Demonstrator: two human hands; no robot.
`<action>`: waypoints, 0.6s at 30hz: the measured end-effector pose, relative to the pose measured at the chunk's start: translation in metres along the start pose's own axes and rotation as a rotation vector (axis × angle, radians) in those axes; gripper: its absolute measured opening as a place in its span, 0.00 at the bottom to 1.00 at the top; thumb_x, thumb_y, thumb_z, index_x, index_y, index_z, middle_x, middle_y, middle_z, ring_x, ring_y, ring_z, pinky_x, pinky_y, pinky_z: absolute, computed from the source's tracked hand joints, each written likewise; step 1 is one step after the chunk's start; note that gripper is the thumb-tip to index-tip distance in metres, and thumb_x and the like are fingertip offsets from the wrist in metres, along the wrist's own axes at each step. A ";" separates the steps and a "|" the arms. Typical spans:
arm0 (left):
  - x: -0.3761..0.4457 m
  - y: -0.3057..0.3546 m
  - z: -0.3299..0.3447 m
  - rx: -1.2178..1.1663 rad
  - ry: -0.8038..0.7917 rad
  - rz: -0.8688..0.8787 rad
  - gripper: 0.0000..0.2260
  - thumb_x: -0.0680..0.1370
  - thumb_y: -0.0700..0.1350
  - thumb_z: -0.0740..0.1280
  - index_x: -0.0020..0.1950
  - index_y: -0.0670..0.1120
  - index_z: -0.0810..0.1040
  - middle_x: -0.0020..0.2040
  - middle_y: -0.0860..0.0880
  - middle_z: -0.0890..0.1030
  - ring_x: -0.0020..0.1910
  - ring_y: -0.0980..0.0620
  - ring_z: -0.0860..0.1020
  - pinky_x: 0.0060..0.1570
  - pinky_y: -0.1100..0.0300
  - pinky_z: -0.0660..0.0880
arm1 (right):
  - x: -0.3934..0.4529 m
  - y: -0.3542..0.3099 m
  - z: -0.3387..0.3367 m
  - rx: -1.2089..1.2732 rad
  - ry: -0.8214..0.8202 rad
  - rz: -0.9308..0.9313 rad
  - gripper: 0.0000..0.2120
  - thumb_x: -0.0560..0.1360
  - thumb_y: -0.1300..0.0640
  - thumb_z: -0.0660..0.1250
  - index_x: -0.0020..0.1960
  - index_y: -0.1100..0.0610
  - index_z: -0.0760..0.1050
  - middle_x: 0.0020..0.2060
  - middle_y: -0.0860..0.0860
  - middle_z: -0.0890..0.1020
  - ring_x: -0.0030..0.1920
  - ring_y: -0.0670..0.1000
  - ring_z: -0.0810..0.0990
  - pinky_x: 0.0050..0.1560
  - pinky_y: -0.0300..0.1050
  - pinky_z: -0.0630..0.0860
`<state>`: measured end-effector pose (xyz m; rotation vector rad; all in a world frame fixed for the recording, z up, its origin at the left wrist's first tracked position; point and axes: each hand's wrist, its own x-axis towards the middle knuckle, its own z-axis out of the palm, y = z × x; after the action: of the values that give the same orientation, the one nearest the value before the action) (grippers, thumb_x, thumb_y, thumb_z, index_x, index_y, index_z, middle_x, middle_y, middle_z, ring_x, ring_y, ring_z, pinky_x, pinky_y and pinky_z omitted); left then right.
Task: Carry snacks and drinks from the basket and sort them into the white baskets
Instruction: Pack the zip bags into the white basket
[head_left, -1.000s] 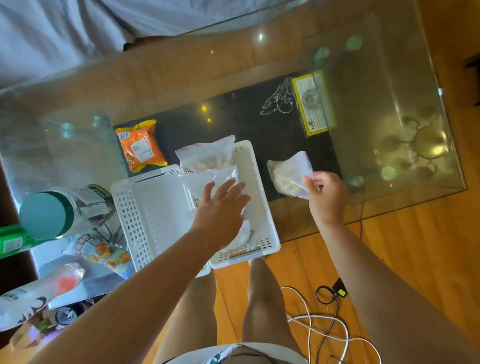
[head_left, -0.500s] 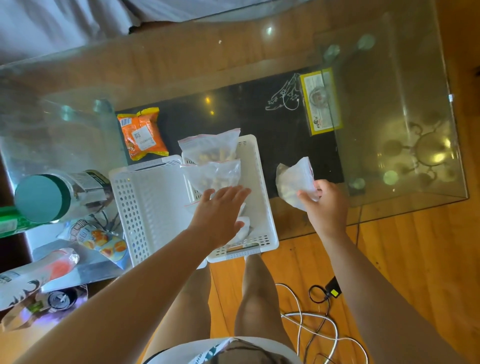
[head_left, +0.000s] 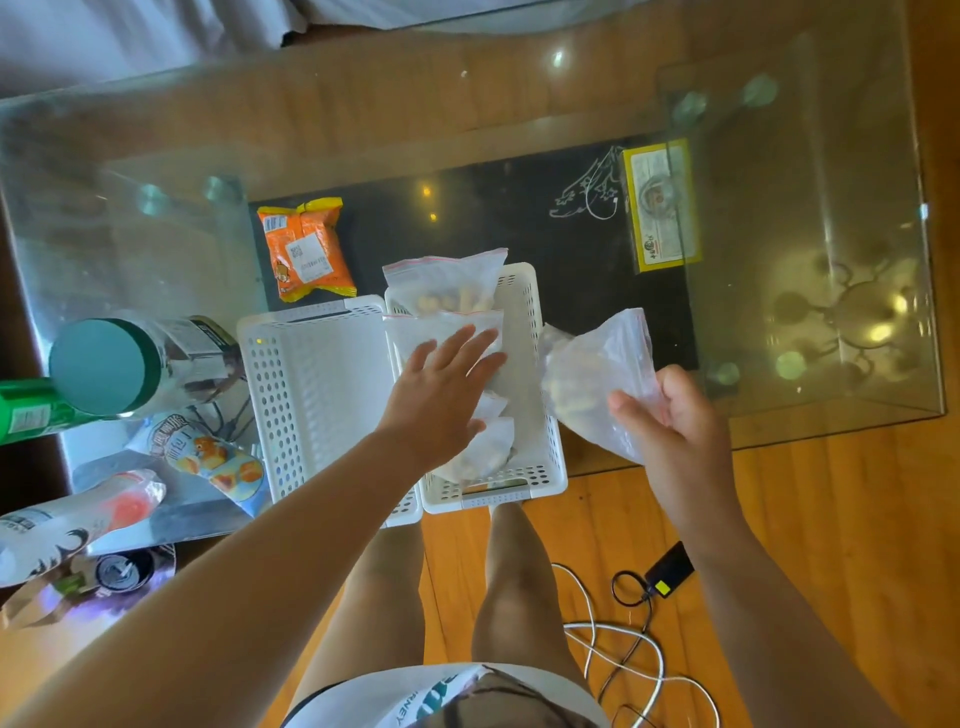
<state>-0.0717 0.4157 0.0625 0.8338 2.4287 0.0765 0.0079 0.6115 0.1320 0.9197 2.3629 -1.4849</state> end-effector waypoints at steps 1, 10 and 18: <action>0.004 -0.001 0.001 0.031 -0.023 -0.005 0.33 0.75 0.59 0.64 0.75 0.54 0.54 0.79 0.51 0.51 0.77 0.47 0.49 0.74 0.48 0.47 | -0.003 -0.003 0.003 0.014 -0.020 -0.003 0.11 0.75 0.55 0.66 0.37 0.52 0.66 0.36 0.48 0.75 0.35 0.39 0.74 0.27 0.29 0.68; 0.006 -0.018 -0.002 0.063 -0.068 -0.051 0.19 0.78 0.52 0.62 0.68 0.50 0.68 0.77 0.49 0.56 0.77 0.48 0.53 0.74 0.51 0.52 | 0.002 0.003 0.049 0.002 -0.035 0.018 0.11 0.75 0.57 0.65 0.40 0.58 0.65 0.33 0.49 0.72 0.32 0.40 0.74 0.27 0.30 0.66; 0.005 -0.025 -0.007 -0.057 -0.016 -0.206 0.08 0.78 0.46 0.63 0.56 0.48 0.78 0.52 0.49 0.83 0.49 0.45 0.80 0.52 0.55 0.72 | 0.018 0.024 0.082 -0.006 -0.035 0.142 0.12 0.75 0.56 0.65 0.37 0.55 0.64 0.33 0.53 0.72 0.34 0.51 0.72 0.33 0.42 0.66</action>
<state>-0.0921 0.3998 0.0600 0.5541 2.4702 0.0606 -0.0041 0.5547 0.0670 1.0281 2.2252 -1.4274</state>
